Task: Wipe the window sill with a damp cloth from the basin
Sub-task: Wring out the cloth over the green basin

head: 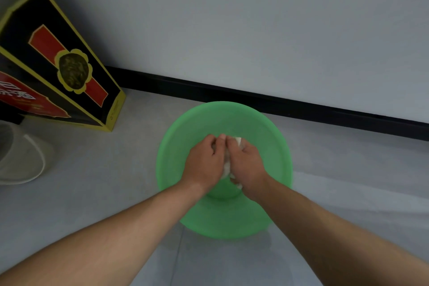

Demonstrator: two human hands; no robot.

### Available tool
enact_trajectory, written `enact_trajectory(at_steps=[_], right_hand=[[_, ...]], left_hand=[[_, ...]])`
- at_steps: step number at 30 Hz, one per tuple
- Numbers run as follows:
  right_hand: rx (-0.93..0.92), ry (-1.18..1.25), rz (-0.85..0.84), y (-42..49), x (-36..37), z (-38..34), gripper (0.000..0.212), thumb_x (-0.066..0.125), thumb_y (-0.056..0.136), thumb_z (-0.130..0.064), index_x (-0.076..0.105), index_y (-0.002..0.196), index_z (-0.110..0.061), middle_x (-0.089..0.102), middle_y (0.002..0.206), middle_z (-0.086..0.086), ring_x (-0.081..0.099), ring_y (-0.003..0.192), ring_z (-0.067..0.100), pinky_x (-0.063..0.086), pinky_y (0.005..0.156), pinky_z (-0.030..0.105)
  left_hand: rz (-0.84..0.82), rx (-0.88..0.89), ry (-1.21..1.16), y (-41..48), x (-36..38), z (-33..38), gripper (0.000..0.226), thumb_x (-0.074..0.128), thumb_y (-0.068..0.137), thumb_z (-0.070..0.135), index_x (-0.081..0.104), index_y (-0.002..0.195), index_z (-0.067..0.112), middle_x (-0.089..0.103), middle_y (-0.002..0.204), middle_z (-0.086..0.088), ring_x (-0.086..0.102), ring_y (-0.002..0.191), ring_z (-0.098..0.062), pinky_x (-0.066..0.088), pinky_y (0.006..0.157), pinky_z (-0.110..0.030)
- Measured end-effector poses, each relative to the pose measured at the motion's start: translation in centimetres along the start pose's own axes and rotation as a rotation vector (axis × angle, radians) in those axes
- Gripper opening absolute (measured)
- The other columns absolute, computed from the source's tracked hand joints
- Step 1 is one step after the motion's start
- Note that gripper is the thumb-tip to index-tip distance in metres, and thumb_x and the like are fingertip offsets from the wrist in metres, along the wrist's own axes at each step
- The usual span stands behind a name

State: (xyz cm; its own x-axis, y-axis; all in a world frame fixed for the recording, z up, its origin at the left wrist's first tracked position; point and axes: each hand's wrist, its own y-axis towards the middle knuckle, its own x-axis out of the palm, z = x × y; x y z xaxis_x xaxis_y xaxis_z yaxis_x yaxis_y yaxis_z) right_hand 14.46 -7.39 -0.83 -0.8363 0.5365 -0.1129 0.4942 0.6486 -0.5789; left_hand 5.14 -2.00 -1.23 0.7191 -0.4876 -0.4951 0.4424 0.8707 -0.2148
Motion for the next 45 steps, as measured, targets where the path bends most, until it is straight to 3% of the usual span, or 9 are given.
enact_trajectory(at_steps=[10, 13, 19, 23, 26, 31, 36, 41, 45], right_hand=[[0.082, -0.097, -0.036, 1.3, 0.7, 1.7, 0.038, 0.041, 0.105, -0.031, 0.056, 0.100, 0.003, 0.053, 0.065, 0.011, 0.042, 0.038, 0.013, 0.032, 0.035, 0.023], [0.113, -0.059, -0.084, 1.1, 0.5, 2.1, 0.036, 0.041, 0.106, -0.034, 0.054, 0.104, 0.000, 0.053, 0.063, 0.009, 0.042, 0.037, 0.012, 0.032, 0.036, 0.022], [0.009, 0.235, -0.277, 1.0, -1.5, 1.3, 0.024, 0.049, 0.103, -0.038, 0.060, 0.120, -0.026, 0.071, 0.113, 0.007, 0.068, 0.091, 0.021, 0.053, 0.062, 0.035], [-0.099, 0.135, -0.020, 0.4, 0.6, 0.4, 0.035, 0.047, 0.103, -0.042, 0.066, 0.095, -0.014, 0.071, 0.087, 0.010, 0.065, 0.074, 0.013, 0.054, 0.062, 0.033], [-0.092, 0.107, 0.026, 0.2, 1.8, 0.3, 0.043, 0.045, 0.103, -0.043, 0.066, 0.086, -0.010, 0.067, 0.072, 0.005, 0.060, 0.060, 0.011, 0.047, 0.051, 0.024], [-0.048, 0.029, 0.044, 0.7, 2.1, 1.2, 0.048, 0.044, 0.103, -0.036, 0.058, 0.081, 0.005, 0.053, 0.059, 0.003, 0.042, 0.048, 0.011, 0.032, 0.044, 0.023], [0.000, 0.006, 0.045, 1.2, 2.2, 1.3, 0.035, 0.044, 0.101, -0.027, 0.049, 0.069, -0.013, 0.043, 0.051, -0.001, 0.035, 0.044, 0.012, 0.028, 0.044, 0.024], [0.031, -0.008, 0.025, 1.2, 2.2, 1.6, 0.032, 0.045, 0.098, -0.018, 0.048, 0.066, -0.013, 0.040, 0.048, -0.002, 0.032, 0.043, 0.012, 0.026, 0.042, 0.024], [0.023, -0.034, 0.001, 1.3, 1.9, 1.6, 0.030, 0.044, 0.097, -0.016, 0.047, 0.067, -0.012, 0.041, 0.052, 0.000, 0.036, 0.048, 0.015, 0.028, 0.044, 0.024]], left_hand=[[-0.059, -0.083, 0.135, 1.1, 1.0, -1.3, 0.040, 0.042, 0.101, 0.036, 0.051, 0.068, 0.016, 0.054, 0.064, -0.001, 0.052, 0.062, -0.020, 0.034, 0.058, -0.032], [-0.099, -0.183, 0.096, 1.2, 1.1, -1.6, 0.034, 0.047, 0.098, 0.042, 0.053, 0.078, 0.016, 0.057, 0.070, 0.001, 0.056, 0.070, -0.022, 0.039, 0.063, -0.032], [-0.138, -0.331, -0.500, 0.5, -0.6, -0.8, 0.027, 0.052, 0.095, 0.049, 0.058, 0.111, 0.027, 0.067, 0.109, 0.000, 0.067, 0.093, -0.018, 0.051, 0.062, -0.028], [0.072, 0.007, -0.156, -0.4, 1.2, -0.3, 0.033, 0.040, 0.095, 0.054, 0.060, 0.098, 0.028, 0.065, 0.097, 0.000, 0.062, 0.089, -0.012, 0.052, 0.076, -0.034], [0.137, 0.081, 0.023, 0.2, 0.7, -0.2, 0.044, 0.030, 0.096, 0.053, 0.058, 0.084, 0.021, 0.065, 0.078, 0.004, 0.061, 0.077, -0.016, 0.049, 0.070, -0.039], [0.079, 0.051, 0.116, 0.5, 0.6, -0.9, 0.058, 0.021, 0.095, 0.055, 0.068, 0.090, 0.021, 0.071, 0.081, 0.005, 0.065, 0.076, -0.014, 0.051, 0.073, -0.036], [0.042, 0.001, 0.116, 0.8, 0.6, -0.9, 0.049, 0.030, 0.104, 0.040, 0.068, 0.084, 0.016, 0.069, 0.076, 0.001, 0.061, 0.069, -0.010, 0.044, 0.064, -0.025], [0.001, -0.022, 0.077, 0.7, 0.6, -1.3, 0.051, 0.030, 0.104, 0.036, 0.055, 0.065, 0.014, 0.063, 0.067, -0.005, 0.060, 0.067, -0.024, 0.048, 0.067, -0.038], [-0.045, -0.119, 0.081, 0.9, 0.5, -1.0, 0.052, 0.032, 0.104, 0.038, 0.050, 0.061, 0.016, 0.059, 0.067, -0.006, 0.059, 0.071, -0.029, 0.039, 0.064, -0.034]])
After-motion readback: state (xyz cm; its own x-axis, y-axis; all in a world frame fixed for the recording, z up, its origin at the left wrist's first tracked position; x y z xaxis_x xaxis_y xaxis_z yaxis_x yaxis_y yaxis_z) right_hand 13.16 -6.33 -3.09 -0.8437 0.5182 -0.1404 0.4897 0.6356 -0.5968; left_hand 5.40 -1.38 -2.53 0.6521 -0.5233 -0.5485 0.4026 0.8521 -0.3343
